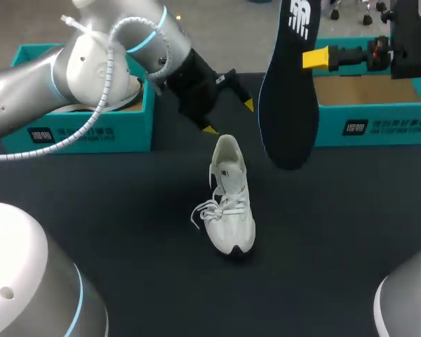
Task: Take the shoe out of the shoebox, open the shoe tongue, remove and reinsert the insole, then place the shoe into the shoebox
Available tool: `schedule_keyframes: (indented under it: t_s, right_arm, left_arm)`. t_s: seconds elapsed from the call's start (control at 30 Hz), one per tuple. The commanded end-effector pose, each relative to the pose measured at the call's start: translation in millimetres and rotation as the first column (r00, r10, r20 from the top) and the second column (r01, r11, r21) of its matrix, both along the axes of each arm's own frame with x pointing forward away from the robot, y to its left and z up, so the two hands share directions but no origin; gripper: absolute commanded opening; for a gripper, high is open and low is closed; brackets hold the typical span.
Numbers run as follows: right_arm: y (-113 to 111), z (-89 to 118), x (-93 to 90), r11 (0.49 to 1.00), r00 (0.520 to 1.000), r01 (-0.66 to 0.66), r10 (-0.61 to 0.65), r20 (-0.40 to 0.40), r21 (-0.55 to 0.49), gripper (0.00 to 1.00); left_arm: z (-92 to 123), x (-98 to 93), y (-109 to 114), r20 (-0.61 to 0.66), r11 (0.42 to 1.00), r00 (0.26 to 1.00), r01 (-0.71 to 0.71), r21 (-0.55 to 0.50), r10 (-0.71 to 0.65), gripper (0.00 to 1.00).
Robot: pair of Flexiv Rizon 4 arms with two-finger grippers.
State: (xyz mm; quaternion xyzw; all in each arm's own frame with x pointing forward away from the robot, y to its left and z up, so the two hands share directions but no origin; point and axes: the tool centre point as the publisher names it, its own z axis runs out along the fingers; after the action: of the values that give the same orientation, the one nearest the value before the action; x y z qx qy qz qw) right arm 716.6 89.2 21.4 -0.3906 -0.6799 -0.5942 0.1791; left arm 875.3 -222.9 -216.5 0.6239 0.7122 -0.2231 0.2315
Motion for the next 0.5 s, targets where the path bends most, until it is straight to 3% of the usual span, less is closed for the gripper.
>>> schedule_keyframes:
  t_s: [0.03,0.33,0.5]
  right_arm:
    - [0.7,7.4,33.7,0.999,0.998,-0.031,0.031,-0.046,-0.007,0.0]
    - [-3.9,-4.9,67.2,0.999,0.993,0.018,-0.013,-0.115,0.044,0.0]
    - [-0.3,-24.1,81.1,0.998,0.979,0.025,-0.011,-0.203,0.066,0.0]
  left_arm:
    - [19.6,-14.1,20.8,0.057,0.972,0.998,-0.01,-0.236,0.024,1.0]
    - [40.7,-20.4,23.6,0.071,0.935,0.997,0.005,-0.355,0.021,1.0]
    - [56.0,-29.0,24.7,0.106,0.9,0.994,0.048,-0.433,-0.002,1.0]
